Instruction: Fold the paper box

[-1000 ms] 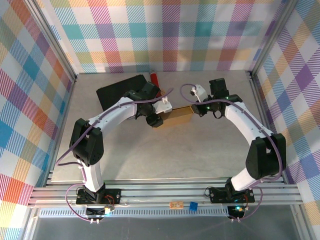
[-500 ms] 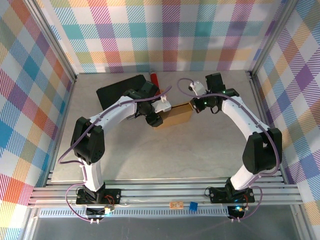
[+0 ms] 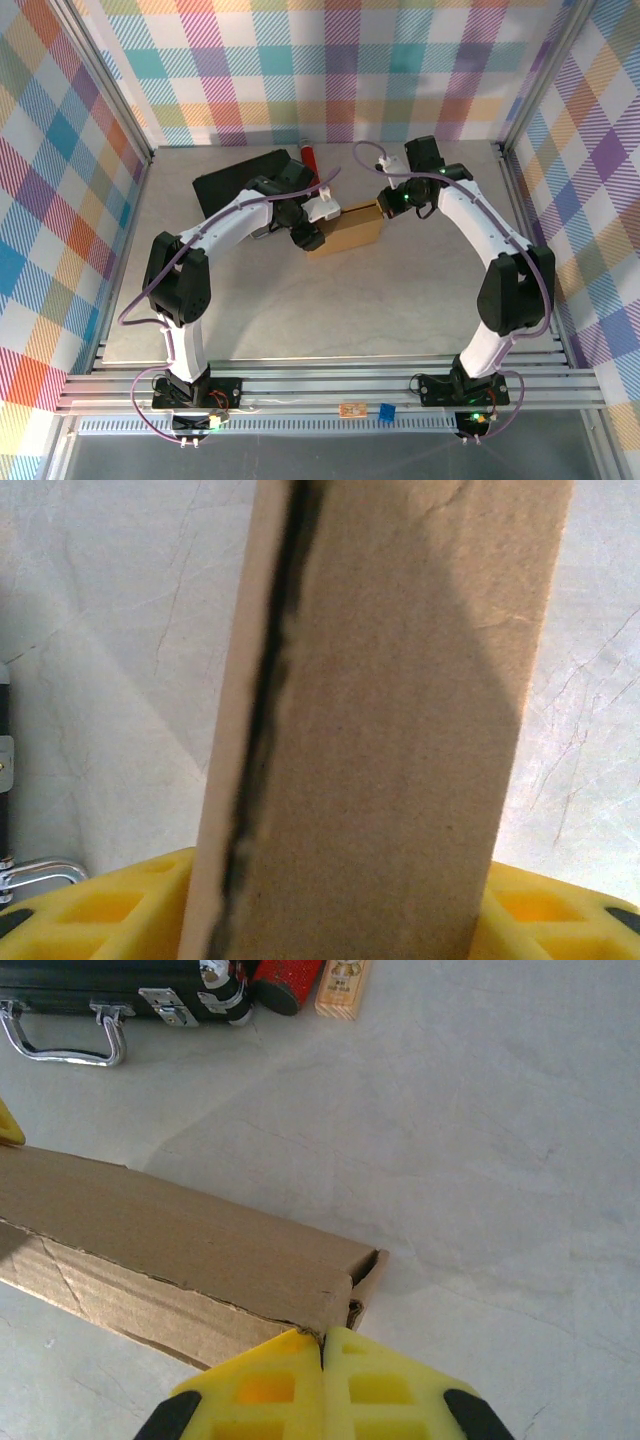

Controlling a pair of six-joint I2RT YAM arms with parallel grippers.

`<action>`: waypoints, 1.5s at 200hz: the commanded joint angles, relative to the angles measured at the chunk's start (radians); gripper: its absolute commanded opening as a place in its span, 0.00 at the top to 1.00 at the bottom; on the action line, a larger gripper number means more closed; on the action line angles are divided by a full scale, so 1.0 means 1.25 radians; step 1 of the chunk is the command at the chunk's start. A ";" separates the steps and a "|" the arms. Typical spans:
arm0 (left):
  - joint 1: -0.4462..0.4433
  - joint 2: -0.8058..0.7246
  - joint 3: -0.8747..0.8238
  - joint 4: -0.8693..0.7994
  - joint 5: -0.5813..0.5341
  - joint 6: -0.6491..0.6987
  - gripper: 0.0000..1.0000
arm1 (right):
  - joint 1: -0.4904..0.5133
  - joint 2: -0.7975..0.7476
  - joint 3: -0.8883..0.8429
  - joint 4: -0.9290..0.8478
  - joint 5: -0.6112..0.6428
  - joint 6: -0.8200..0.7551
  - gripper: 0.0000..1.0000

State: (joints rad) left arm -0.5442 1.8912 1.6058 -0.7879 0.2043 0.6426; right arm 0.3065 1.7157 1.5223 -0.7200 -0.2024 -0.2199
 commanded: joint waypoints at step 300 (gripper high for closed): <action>0.112 -0.260 -0.148 0.146 0.176 -0.471 0.21 | 0.049 -0.035 -0.104 0.090 0.112 0.117 1.00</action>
State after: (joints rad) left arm -0.4416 1.6089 1.4364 -0.6285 0.3584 0.2291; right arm 0.3607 1.6405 1.3617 -0.5472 -0.0742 -0.0853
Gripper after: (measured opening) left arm 0.848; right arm 0.042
